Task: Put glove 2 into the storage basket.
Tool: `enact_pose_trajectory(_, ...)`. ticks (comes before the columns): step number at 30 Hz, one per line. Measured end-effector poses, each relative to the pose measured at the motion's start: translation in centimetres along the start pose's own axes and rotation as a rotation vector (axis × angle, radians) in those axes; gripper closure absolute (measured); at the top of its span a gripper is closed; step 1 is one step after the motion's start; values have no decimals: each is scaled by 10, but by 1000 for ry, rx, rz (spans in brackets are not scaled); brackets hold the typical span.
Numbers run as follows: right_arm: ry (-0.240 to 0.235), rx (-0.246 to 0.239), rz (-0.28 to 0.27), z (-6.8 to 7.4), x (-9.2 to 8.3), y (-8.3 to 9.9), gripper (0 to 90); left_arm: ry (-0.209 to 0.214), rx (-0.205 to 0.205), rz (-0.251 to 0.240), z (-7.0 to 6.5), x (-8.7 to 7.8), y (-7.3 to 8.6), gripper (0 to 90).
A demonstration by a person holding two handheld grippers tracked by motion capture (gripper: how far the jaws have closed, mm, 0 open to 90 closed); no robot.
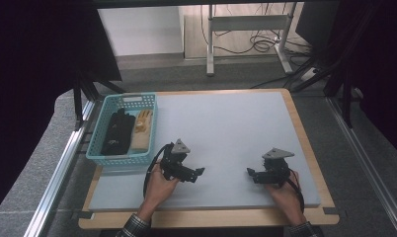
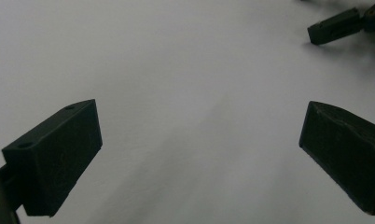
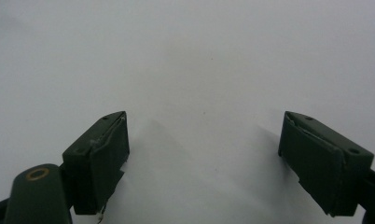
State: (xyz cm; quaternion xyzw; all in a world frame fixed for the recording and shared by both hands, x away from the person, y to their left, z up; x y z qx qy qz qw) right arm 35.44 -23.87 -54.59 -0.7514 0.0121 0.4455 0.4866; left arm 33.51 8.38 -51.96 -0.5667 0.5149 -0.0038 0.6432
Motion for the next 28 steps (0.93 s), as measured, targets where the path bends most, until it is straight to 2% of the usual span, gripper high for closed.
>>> enact_pose_trajectory(9,0,0,1,0,0,0,156,-11,36,45,-8,15,15,0)
enact_pose_trajectory(14,1,0,1,0,0,0,156,-42,61,72,-12,22,24,0)
enact_pose_trajectory(18,1,0,1,0,0,0,157,-48,60,96,-14,30,30,0)
enact_pose_trajectory(20,1,0,0,0,0,0,156,-42,47,85,-13,30,31,0)
enact_pose_trajectory(28,2,0,1,0,0,0,155,-43,51,88,-13,31,31,0)
Point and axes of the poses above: each handheld gripper's, and its own axes: x roughly forward along the jaws, y roughly out of its underside, z roughly to its left, the point moved 2 cm from there along x, roughly forward along the jaws, and after that the axes turned 6 degrees about -x, right-handed, at the moved point
